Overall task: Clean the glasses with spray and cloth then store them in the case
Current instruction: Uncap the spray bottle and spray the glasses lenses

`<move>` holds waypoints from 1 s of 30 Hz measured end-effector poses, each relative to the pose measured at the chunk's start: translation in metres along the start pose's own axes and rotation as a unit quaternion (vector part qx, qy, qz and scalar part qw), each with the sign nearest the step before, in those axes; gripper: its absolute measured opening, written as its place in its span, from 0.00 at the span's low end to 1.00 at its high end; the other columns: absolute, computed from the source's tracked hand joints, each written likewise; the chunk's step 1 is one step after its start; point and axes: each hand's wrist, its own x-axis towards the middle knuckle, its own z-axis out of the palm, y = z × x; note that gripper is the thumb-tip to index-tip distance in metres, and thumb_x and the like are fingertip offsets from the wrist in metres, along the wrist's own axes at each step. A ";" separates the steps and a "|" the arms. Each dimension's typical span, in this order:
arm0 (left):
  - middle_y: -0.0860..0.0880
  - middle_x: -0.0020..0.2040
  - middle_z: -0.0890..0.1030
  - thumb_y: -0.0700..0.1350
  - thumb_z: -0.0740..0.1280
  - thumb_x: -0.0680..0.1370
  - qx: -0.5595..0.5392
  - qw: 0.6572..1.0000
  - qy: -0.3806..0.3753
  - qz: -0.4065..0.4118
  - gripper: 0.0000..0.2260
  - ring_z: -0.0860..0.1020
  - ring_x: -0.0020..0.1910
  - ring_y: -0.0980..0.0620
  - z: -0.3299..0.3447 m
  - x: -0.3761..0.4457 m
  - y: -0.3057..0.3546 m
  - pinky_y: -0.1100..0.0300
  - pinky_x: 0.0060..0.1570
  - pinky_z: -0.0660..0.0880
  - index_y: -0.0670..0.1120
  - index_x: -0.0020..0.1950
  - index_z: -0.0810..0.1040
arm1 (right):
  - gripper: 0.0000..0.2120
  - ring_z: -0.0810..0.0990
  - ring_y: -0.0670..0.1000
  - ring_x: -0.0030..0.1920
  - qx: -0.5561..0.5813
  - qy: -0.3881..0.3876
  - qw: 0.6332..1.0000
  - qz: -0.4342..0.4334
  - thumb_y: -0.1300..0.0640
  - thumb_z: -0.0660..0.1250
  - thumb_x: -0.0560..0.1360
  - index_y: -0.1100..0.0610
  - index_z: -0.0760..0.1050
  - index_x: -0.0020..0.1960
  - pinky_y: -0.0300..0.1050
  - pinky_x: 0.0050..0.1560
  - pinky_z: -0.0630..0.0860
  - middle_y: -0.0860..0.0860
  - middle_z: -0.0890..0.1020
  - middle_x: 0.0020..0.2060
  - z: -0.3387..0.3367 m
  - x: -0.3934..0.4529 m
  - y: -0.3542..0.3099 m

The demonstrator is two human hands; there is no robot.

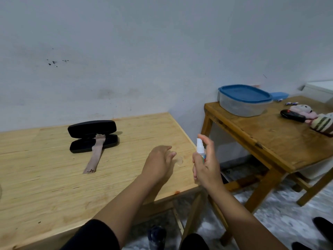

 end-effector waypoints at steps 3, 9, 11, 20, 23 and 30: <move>0.43 0.71 0.68 0.52 0.52 0.81 0.102 0.994 0.002 0.036 0.20 0.62 0.71 0.45 -0.019 0.003 -0.007 0.54 0.70 0.58 0.44 0.70 0.66 | 0.25 0.72 0.51 0.25 -0.006 -0.005 1.000 -0.014 0.59 0.58 0.78 0.26 0.60 0.56 0.55 0.27 0.73 0.53 0.75 0.34 0.005 0.000 -0.007; 0.42 0.67 0.71 0.52 0.49 0.81 0.235 0.970 0.047 0.029 0.22 0.63 0.71 0.44 -0.046 0.011 -0.022 0.52 0.71 0.57 0.41 0.69 0.66 | 0.24 0.72 0.65 0.27 0.000 -0.016 0.999 -0.035 0.54 0.57 0.76 0.24 0.58 0.55 0.61 0.28 0.71 0.59 0.76 0.31 0.018 -0.001 -0.026; 0.41 0.65 0.73 0.53 0.50 0.81 0.261 0.963 0.064 0.021 0.22 0.66 0.68 0.43 -0.058 0.010 -0.028 0.52 0.69 0.60 0.40 0.67 0.68 | 0.24 0.72 0.68 0.28 0.005 -0.024 0.999 -0.041 0.54 0.57 0.76 0.23 0.58 0.55 0.61 0.28 0.71 0.57 0.77 0.31 0.023 -0.001 -0.033; 0.41 0.49 0.78 0.53 0.50 0.80 0.315 0.941 0.121 -0.037 0.21 0.74 0.52 0.42 -0.138 -0.016 -0.053 0.51 0.58 0.68 0.38 0.54 0.73 | 0.22 0.70 0.61 0.25 0.026 -0.070 0.994 -0.084 0.54 0.56 0.74 0.28 0.60 0.59 0.57 0.26 0.70 0.50 0.73 0.27 0.067 0.004 -0.069; 0.39 0.52 0.78 0.51 0.52 0.80 0.313 0.937 0.146 -0.053 0.19 0.73 0.54 0.41 -0.168 -0.033 -0.066 0.51 0.59 0.67 0.37 0.56 0.72 | 0.22 0.68 0.57 0.25 0.041 -0.088 0.991 -0.097 0.54 0.56 0.73 0.29 0.61 0.58 0.57 0.27 0.71 0.49 0.73 0.28 0.093 0.005 -0.085; 0.39 0.58 0.76 0.51 0.52 0.81 0.339 0.910 0.194 -0.141 0.19 0.70 0.62 0.42 -0.240 -0.086 -0.115 0.54 0.64 0.63 0.38 0.61 0.70 | 0.22 0.69 0.54 0.24 0.067 -0.152 0.978 -0.126 0.55 0.56 0.71 0.37 0.63 0.61 0.55 0.29 0.73 0.48 0.72 0.25 0.167 -0.005 -0.123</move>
